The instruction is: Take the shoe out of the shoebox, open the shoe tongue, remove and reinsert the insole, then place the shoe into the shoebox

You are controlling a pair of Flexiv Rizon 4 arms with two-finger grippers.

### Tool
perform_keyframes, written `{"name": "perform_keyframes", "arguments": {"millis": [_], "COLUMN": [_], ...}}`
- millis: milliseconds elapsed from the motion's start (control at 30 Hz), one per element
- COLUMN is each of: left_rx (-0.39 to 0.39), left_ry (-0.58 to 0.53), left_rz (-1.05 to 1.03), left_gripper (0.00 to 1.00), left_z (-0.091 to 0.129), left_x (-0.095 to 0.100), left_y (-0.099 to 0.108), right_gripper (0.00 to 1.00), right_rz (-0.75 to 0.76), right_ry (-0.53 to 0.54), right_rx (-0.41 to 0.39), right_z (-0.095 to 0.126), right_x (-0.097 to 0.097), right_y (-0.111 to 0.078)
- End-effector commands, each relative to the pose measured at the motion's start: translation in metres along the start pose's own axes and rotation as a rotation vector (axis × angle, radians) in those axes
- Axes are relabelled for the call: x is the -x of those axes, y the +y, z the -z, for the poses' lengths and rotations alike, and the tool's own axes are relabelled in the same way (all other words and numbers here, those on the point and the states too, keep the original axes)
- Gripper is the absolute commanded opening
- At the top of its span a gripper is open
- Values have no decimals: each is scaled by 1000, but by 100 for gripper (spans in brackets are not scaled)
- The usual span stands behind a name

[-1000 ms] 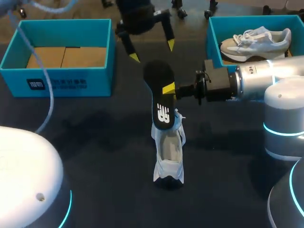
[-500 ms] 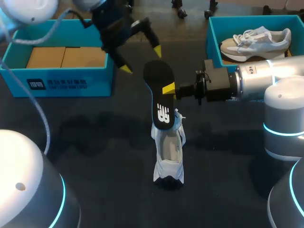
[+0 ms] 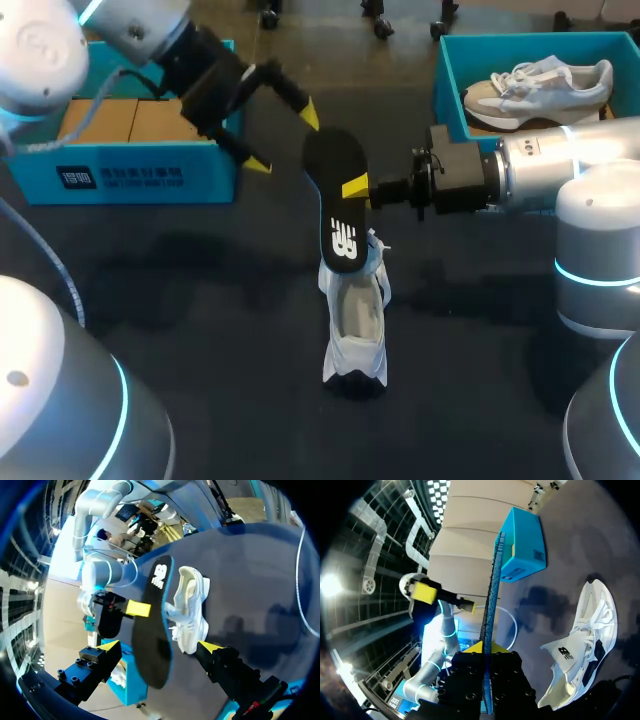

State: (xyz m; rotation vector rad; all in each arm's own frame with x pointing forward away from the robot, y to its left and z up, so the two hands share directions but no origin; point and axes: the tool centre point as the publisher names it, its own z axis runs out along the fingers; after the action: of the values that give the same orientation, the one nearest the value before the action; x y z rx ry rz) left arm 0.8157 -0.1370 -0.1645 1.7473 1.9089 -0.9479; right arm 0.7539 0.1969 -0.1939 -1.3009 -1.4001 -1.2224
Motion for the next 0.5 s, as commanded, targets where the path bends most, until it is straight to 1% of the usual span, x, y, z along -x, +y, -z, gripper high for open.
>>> {"name": "perform_keyframes", "arguments": {"millis": [33,333,367,400,433,500], "left_rx": [-20,-20,-12,-9,-26,12], "left_ry": [-304,-304,-354,-365,-399,-434], "left_rz": [-8,-8,-12,-1,-16,-8], "left_gripper": [100,100,100,100,100,100], "left_z": [-3,-3,-9,-11,-15,-19], "left_x": [-14,-14,-20,-22,-26,-30], "left_y": [3,3,0,0,-1,0], "right_gripper": [0,0,0,0,0,0], "right_rz": [-2,-2,-2,-2,-2,-2], "right_ry": [-5,-5,-5,-5,-5,-5], "right_rx": [0,0,0,0,0,0], "right_z": [-1,-1,-1,-1,-1,-1], "right_x": [-1,-1,-1,-1,-1,-1], "right_y": [-1,-1,-1,-1,-1,-1]}}
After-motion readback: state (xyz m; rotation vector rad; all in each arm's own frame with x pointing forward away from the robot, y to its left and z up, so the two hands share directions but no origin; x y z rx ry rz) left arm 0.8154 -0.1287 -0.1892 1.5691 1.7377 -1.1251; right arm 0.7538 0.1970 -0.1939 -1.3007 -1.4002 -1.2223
